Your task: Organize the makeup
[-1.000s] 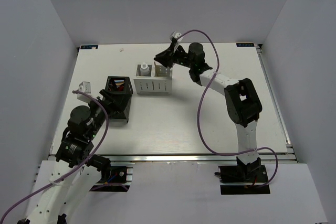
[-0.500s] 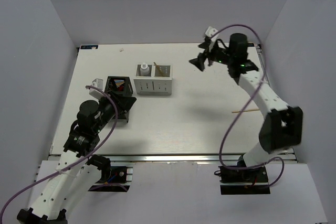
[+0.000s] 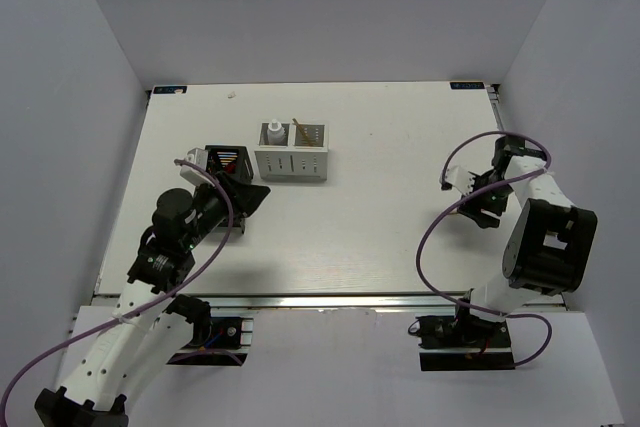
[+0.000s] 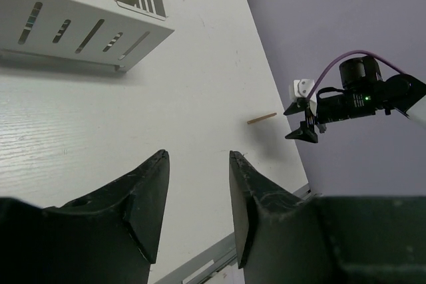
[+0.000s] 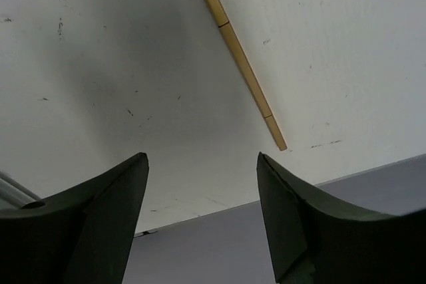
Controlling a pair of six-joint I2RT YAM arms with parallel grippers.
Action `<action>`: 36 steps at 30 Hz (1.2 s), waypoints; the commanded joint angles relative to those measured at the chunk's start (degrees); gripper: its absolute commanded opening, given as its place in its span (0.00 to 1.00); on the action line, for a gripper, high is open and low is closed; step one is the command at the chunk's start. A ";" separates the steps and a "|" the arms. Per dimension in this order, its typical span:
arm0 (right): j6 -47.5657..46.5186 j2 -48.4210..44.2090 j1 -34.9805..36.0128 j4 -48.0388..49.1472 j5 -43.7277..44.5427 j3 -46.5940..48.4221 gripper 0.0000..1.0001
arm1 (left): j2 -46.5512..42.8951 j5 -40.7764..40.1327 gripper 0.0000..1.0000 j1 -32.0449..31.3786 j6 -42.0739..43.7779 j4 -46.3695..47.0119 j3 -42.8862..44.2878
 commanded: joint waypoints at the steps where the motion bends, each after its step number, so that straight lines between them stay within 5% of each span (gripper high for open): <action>1: -8.86 -0.94 0.80 0.48 4.04 -0.44 0.72 | -0.40 1.22 0.52 -0.19 1.12 0.92 -0.27; 18: -15.98 4.50 6.16 3.76 -7.73 1.74 0.71 | -4.53 -2.03 0.57 -0.19 -0.11 -3.30 -0.35; 36: -7.20 9.78 10.56 8.50 -3.52 0.17 0.58 | -5.41 -2.65 0.57 -0.19 0.07 -4.62 -0.79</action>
